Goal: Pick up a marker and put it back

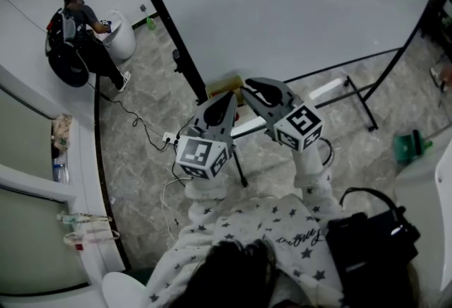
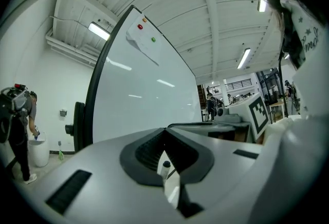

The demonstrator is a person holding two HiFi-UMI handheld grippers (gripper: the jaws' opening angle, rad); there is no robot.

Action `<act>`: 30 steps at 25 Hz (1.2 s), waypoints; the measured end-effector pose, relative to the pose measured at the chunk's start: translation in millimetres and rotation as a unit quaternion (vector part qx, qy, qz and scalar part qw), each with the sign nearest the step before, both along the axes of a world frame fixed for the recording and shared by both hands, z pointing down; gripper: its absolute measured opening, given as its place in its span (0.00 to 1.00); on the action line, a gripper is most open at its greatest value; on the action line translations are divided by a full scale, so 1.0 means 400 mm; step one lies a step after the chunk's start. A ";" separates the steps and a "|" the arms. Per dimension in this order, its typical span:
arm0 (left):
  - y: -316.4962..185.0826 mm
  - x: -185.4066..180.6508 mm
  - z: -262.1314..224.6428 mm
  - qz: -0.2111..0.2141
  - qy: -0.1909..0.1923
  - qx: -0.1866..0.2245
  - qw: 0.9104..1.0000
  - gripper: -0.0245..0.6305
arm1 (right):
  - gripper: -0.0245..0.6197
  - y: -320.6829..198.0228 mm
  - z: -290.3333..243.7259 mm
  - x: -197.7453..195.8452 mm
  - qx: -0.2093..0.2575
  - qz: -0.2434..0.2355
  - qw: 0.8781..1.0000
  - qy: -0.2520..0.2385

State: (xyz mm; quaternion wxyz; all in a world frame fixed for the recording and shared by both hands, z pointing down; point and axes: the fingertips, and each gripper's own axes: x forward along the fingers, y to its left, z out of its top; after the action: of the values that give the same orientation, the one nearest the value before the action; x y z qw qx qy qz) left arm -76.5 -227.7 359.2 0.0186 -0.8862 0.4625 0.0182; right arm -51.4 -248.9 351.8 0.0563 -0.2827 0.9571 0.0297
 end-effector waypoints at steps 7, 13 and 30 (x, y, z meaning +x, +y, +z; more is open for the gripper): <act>0.014 0.005 -0.043 0.007 -0.007 0.004 1.000 0.04 | 0.05 0.032 -0.047 -0.007 0.006 -0.014 1.000 0.006; 0.023 0.022 -0.089 0.017 -0.014 0.019 1.000 0.04 | 0.05 0.047 -0.069 -0.006 0.001 -0.024 1.000 -0.004; 0.022 0.016 -0.049 0.032 0.013 -0.003 0.999 0.04 | 0.05 0.051 -0.079 -0.008 -0.005 -0.032 0.999 -0.014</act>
State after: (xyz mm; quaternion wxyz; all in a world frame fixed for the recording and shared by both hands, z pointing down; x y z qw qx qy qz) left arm -70.0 -219.1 339.6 0.0091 -0.9002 0.4344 0.0292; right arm -54.8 -228.5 320.2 0.0690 -0.2526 0.9649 0.0196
